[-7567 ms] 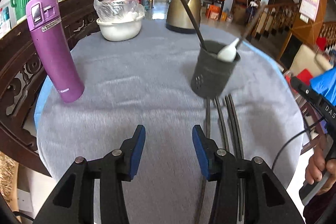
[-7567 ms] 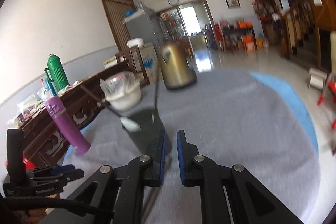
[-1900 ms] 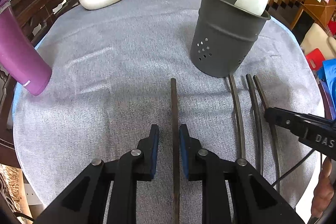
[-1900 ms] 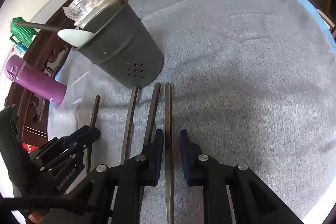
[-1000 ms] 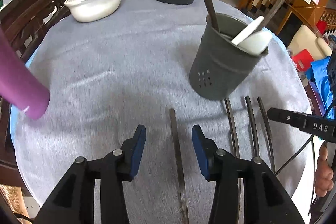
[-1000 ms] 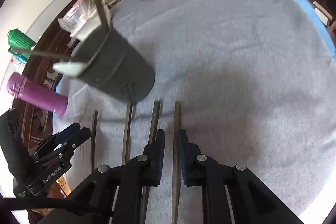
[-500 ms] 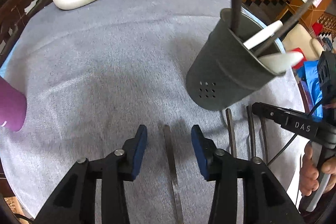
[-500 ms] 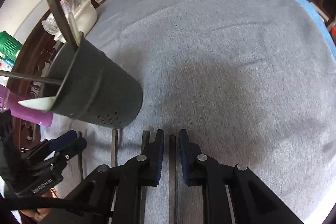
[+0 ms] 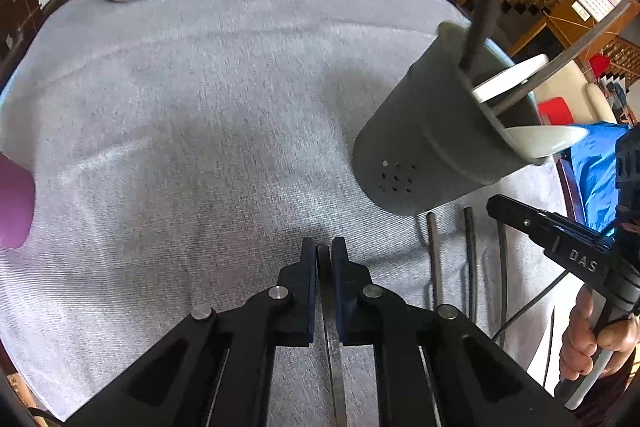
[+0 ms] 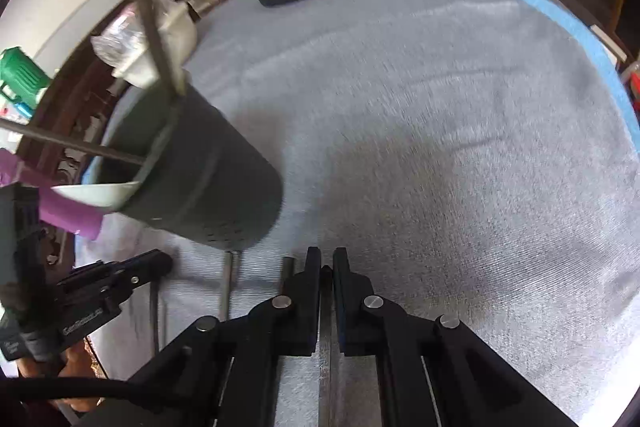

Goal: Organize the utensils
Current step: 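Lift both held chopsticks and carry them over the gray holder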

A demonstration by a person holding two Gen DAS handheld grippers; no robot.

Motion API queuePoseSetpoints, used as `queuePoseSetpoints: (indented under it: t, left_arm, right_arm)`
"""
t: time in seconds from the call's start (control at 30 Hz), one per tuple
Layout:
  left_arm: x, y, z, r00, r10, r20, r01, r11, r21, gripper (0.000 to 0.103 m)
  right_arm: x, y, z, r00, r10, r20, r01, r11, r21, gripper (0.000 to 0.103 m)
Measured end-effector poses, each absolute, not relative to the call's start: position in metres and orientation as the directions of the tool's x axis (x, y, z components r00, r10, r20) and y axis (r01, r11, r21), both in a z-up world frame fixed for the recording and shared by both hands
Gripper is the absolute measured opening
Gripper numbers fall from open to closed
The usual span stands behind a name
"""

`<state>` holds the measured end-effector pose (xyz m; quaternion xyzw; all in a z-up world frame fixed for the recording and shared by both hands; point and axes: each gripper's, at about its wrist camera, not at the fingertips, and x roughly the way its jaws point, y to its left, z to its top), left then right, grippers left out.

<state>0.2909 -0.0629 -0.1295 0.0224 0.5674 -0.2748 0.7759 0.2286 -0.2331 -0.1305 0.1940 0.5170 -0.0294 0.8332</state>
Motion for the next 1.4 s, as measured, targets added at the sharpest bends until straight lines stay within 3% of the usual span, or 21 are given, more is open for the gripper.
queuePoseSetpoints:
  t: [0.67, 1.4]
  left_arm:
    - [0.204, -0.046, 0.016, 0.454, -0.505, -0.734, 0.590, 0.788, -0.177, 0.006]
    - [0.195, -0.062, 0.127, 0.575, -0.561, -0.595, 0.606, 0.781, -0.150, 0.006]
  right_arm:
    - [0.154, -0.216, 0.015, 0.758, 0.177, -0.628, 0.044, 0.946, 0.320, 0.006]
    - [0.147, -0.214, 0.107, 0.903, 0.101, -0.417, 0.036, 0.950, 0.310, 0.006]
